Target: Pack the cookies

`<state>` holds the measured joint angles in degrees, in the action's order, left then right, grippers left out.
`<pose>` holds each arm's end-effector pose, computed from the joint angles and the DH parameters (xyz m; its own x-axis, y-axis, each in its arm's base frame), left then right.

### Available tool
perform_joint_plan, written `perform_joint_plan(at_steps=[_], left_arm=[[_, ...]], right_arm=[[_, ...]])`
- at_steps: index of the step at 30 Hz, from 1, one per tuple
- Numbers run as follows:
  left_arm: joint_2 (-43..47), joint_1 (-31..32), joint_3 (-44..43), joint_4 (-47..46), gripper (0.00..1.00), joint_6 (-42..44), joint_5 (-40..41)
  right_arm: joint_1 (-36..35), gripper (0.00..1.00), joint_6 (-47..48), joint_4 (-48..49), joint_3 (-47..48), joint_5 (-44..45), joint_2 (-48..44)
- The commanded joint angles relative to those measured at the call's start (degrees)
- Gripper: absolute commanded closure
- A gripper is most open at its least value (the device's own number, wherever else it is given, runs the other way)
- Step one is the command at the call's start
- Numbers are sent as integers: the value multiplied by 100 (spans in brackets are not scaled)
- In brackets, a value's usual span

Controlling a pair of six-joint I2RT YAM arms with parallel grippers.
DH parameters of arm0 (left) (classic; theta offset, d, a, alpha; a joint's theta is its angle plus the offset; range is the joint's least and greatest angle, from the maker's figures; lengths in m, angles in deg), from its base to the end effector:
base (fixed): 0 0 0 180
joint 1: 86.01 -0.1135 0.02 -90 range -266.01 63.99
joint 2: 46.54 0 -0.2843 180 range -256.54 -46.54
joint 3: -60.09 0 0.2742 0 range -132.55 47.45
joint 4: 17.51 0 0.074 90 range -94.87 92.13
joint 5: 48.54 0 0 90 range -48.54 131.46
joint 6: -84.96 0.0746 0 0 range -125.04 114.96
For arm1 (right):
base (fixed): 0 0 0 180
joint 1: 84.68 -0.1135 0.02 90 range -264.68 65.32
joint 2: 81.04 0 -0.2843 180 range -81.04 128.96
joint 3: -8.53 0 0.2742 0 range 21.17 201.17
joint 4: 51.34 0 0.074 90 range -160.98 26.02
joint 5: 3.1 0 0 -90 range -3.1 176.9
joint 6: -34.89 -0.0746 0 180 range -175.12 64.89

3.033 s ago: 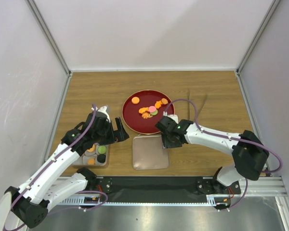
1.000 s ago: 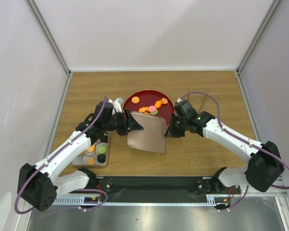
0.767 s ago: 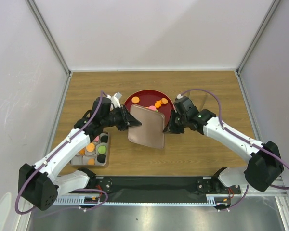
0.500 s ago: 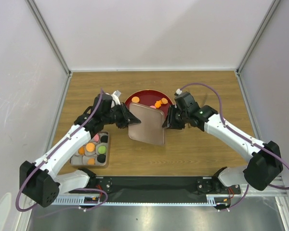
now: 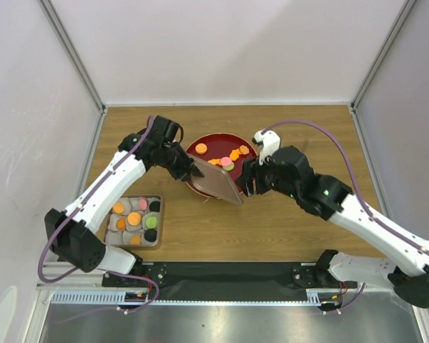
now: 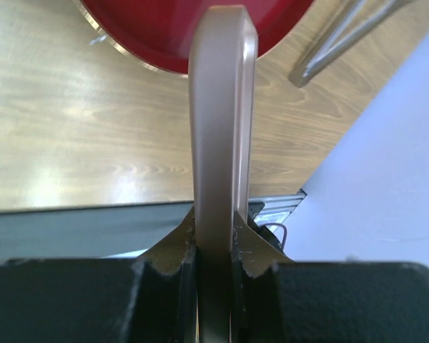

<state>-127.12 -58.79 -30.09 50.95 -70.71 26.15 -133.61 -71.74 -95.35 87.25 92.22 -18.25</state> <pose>0.2749 -0.1636 0.3148 -0.8262 -0.5633 -0.0071 -0.4617 0.6844 -0.5643 0.1921 0.2099 0.3718 -0.4958 -0.1352 -0.8579 -0.5793 0.7874 0.2107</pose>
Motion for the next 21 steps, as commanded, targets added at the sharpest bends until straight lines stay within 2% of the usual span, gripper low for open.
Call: perform_joint_plan(at_steps=[1,5,9,16,21], left_arm=[[-239,-6,-613,1151,100,-376,-182],[-266,-42,-561,1134,100,-482,-367],[-213,-129,-526,1134,100,-499,-490],[-134,-279,-455,1160,100,-368,-622],[-81,-323,-429,1090,100,-350,-745]], right_arm=[[-476,36,1027,789,-245,408,-398],[-1283,31,1494,967,-280,715,-355],[-1995,28,1890,984,-87,1110,101],[-2296,27,2224,1132,89,1524,717],[-2332,32,2461,1441,27,2051,920]])
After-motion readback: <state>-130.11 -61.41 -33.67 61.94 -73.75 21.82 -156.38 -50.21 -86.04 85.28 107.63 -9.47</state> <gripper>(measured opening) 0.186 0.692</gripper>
